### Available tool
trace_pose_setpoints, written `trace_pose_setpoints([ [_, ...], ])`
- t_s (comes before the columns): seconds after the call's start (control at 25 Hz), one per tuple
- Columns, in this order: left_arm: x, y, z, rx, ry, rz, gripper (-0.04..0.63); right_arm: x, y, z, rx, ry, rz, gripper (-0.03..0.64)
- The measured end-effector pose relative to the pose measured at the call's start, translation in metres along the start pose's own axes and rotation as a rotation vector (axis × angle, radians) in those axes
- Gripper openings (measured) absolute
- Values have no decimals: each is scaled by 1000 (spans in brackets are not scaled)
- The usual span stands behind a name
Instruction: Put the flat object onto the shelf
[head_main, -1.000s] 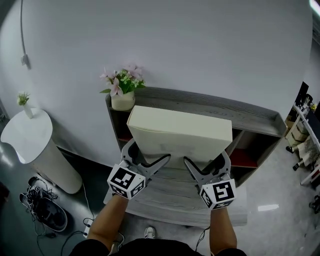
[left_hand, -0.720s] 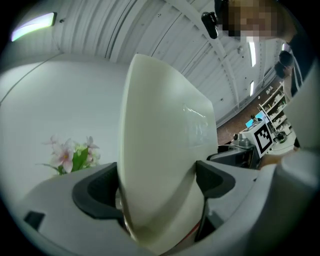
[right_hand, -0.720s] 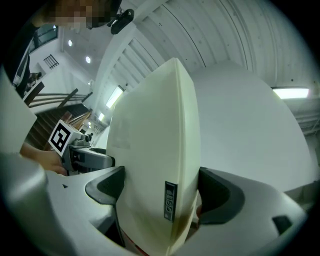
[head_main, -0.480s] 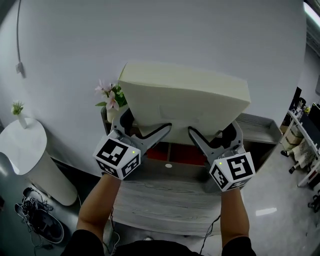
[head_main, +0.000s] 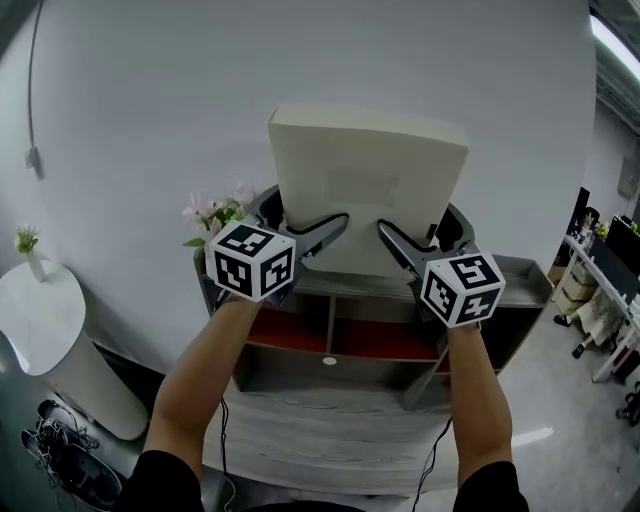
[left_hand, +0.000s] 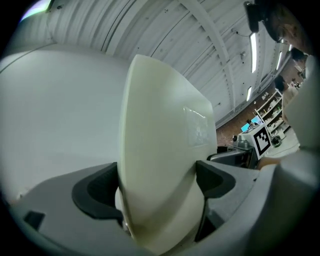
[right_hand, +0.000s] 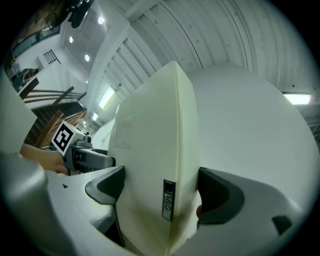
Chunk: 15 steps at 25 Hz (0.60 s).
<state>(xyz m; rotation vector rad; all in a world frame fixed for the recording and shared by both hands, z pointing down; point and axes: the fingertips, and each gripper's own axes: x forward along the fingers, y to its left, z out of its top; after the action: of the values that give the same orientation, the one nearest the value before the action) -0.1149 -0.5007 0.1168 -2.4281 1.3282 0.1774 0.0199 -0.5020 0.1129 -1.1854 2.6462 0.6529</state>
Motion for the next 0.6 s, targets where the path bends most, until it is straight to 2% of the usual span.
trace_pose_setpoints([
  [0.28, 31, 28, -36, -49, 78, 9, 476, 34, -19, -39, 68, 94, 10, 453],
  [0.6, 44, 49, -51, -67, 103, 13, 476, 58, -25, -60, 127, 124, 35, 453],
])
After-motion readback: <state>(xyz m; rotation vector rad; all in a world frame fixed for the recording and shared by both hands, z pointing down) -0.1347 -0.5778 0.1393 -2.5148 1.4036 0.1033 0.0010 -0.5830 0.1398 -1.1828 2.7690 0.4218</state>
